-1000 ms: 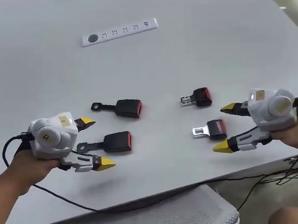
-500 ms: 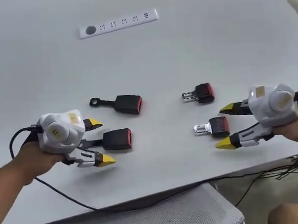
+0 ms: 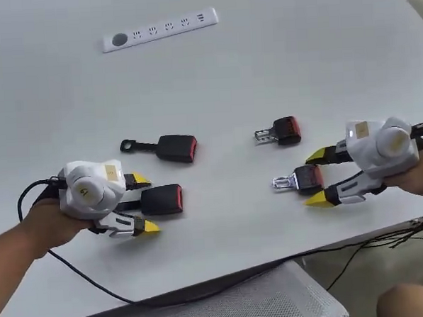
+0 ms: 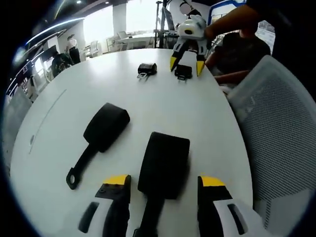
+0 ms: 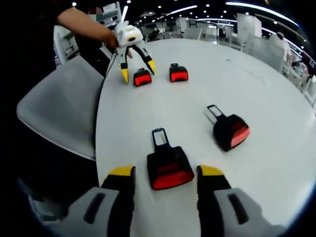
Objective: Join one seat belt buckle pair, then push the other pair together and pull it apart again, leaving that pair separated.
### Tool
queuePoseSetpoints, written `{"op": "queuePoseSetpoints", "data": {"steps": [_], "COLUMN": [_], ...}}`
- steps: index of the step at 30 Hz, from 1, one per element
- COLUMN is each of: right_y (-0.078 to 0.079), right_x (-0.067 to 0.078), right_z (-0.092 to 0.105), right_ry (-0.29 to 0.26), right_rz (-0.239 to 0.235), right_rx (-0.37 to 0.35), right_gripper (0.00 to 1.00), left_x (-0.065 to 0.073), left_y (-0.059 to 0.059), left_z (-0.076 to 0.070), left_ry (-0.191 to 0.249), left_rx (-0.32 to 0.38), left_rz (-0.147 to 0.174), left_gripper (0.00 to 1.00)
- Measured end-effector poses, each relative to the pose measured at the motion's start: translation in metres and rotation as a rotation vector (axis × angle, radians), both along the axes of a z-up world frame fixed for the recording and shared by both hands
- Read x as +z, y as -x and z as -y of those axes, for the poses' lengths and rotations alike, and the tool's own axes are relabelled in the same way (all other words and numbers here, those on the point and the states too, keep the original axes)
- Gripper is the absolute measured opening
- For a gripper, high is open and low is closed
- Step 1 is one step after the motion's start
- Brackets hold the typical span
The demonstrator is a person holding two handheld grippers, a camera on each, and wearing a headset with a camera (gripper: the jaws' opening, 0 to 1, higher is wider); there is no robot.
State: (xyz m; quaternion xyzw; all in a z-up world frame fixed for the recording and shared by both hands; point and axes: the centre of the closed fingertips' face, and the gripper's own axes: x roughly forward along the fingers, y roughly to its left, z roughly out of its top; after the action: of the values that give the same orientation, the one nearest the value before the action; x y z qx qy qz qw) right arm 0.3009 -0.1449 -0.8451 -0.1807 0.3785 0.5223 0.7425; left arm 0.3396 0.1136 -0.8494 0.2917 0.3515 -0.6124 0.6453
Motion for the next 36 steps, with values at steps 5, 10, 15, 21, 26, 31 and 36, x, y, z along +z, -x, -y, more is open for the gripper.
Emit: {"op": "queuePoseSetpoints", "data": {"steps": [5, 10, 15, 21, 26, 31, 36], "right_y": [0.0, 0.0, -0.005, -0.003, -0.005, -0.012, -0.013], "right_x": [-0.001, -0.001, -0.002, -0.002, -0.002, -0.002, -0.003], "right_z": [0.002, 0.002, 0.006, 0.005, 0.003, -0.007, -0.023], "right_ry": [0.01, 0.015, 0.044, 0.033, 0.021, -0.006, -0.029], "right_rz": [0.003, 0.015, 0.075, 0.067, 0.068, 0.073, 0.071], "right_rx": [0.015, 0.025, 0.059, 0.067, 0.075, 0.079, 0.097], "right_gripper": [0.47, 0.44, 0.37, 0.35, 0.35, 0.34, 0.34], "left_x": [0.001, 0.001, 0.001, 0.0, -0.001, -0.002, -0.004], "left_y": [0.0, -0.001, -0.002, -0.003, -0.004, -0.005, -0.007], "left_z": [0.0, -0.001, 0.001, 0.0, -0.001, -0.002, -0.003], "left_ry": [0.003, -0.017, -0.033, -0.044, -0.05, -0.054, -0.059], "left_rx": [-0.017, -0.042, -0.069, -0.08, -0.072, -0.071, -0.074], "left_rz": [0.013, 0.034, 0.042, 0.041, 0.038, 0.035, 0.033], "left_gripper": [0.49, 0.41, 0.35, 0.34, 0.34, 0.34, 0.33]}}
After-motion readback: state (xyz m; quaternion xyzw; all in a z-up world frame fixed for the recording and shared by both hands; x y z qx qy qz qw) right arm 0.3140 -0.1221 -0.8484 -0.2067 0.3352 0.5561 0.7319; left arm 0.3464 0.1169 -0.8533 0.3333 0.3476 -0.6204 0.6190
